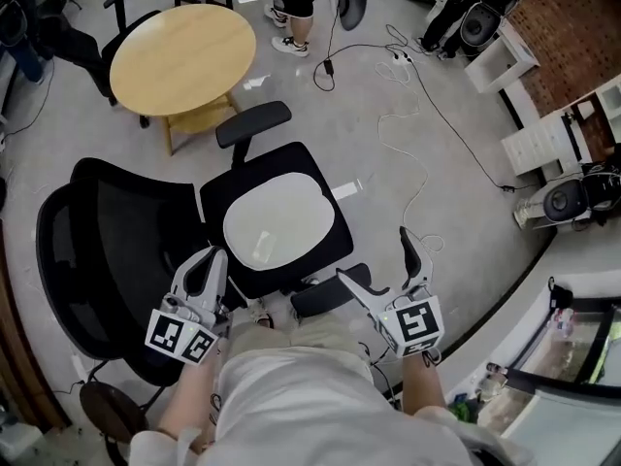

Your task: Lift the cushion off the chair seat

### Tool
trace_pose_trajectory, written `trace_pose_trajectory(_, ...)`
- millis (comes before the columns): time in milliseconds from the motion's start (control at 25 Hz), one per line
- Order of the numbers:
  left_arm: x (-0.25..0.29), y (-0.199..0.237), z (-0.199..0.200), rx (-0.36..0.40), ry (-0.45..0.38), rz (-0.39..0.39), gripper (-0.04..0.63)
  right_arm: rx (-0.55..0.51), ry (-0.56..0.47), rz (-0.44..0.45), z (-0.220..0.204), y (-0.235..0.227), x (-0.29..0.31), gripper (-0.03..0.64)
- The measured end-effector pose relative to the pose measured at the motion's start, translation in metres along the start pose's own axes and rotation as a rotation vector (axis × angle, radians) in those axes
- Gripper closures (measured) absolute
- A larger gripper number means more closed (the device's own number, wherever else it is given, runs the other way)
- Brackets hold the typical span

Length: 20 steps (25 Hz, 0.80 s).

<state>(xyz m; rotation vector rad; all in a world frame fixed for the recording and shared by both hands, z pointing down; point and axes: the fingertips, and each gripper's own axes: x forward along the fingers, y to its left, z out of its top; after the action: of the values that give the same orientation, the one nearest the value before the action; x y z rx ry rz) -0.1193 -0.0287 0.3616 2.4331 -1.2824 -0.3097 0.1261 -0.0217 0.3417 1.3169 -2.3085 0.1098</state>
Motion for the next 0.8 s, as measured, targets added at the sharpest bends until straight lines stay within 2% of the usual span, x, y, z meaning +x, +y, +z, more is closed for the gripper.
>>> trace_pose_trajectory(280, 0.033, 0.003, -0.002, 0.015, -0.020, 0.079, 0.578, 0.029, 0.042, 0.124, -0.021, -0.024, 0.046, 0.074)
trace_pose_trajectory(480, 0.047, 0.004, -0.011, 0.010, -0.007, 0.121, 0.578, -0.016, 0.093, 0.185, -0.038, -0.043, 0.077, 0.074)
trace_pose_trajectory(680, 0.054, 0.011, -0.031, -0.001, 0.008, 0.175, 0.578, 0.139, 0.089, 0.265, -0.055, -0.053, 0.118, 0.074)
trace_pose_trajectory(800, 0.056, 0.022, -0.043, -0.014, 0.016, 0.206, 0.578, 0.053, 0.142, 0.273, -0.075, -0.057, 0.147, 0.074)
